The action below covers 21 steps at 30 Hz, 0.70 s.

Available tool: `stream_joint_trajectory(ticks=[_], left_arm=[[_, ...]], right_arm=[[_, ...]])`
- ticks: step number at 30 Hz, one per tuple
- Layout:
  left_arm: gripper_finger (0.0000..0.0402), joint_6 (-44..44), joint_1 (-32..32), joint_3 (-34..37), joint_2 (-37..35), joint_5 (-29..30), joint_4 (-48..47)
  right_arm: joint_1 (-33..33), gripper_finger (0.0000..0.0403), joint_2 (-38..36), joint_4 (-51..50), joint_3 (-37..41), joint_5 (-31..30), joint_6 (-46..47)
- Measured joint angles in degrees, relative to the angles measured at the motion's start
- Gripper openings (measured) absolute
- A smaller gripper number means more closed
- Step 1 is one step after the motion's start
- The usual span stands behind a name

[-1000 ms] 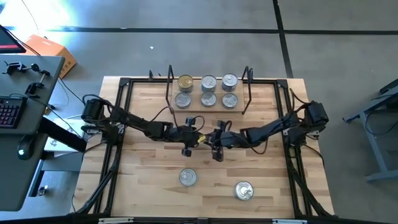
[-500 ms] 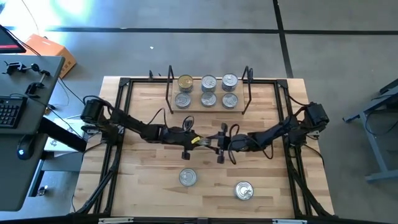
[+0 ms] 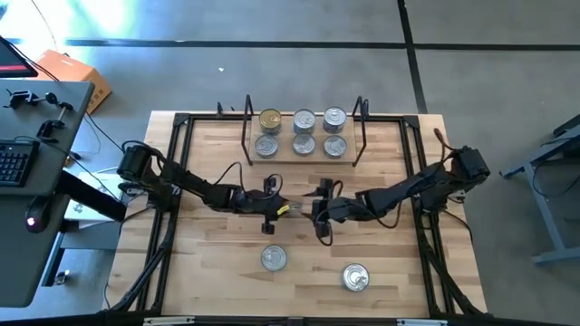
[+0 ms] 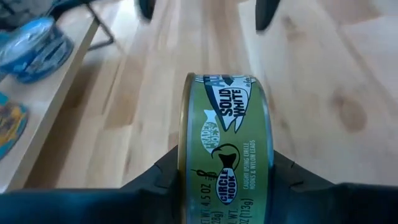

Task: Stack canned seafood by type on shelf
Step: Stack the green tuna can on top of the green tuna can on the shelf

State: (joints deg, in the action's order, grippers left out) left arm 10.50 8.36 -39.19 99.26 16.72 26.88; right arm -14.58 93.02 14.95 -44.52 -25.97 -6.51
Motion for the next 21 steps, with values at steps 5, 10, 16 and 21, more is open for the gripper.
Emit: stream_joint_trajectory(ticks=[5, 10, 16, 21], left_arm=[[0.0117, -1.01, -0.17, 0.15, 0.0, 0.99, 1.85], [0.0117, -0.13, -0.11, 0.08, 0.0, -0.7, 8.41], [0.0117, 1.78, 0.22, -0.01, -0.04, -6.52, 17.46], [0.0117, 3.6, 2.09, -0.06, -0.09, -7.26, 20.29]], right_arm=[[-0.29, 0.0263, 0.02, 4.89, 7.27, -0.21, 5.39], [-0.54, 0.0264, 3.66, 21.39, 13.67, -0.11, 6.43], [-1.8, 0.0264, 6.2, 31.38, 12.77, -0.3, 3.83], [-4.84, 0.0261, 5.85, 34.37, 9.59, -0.37, -2.01]])
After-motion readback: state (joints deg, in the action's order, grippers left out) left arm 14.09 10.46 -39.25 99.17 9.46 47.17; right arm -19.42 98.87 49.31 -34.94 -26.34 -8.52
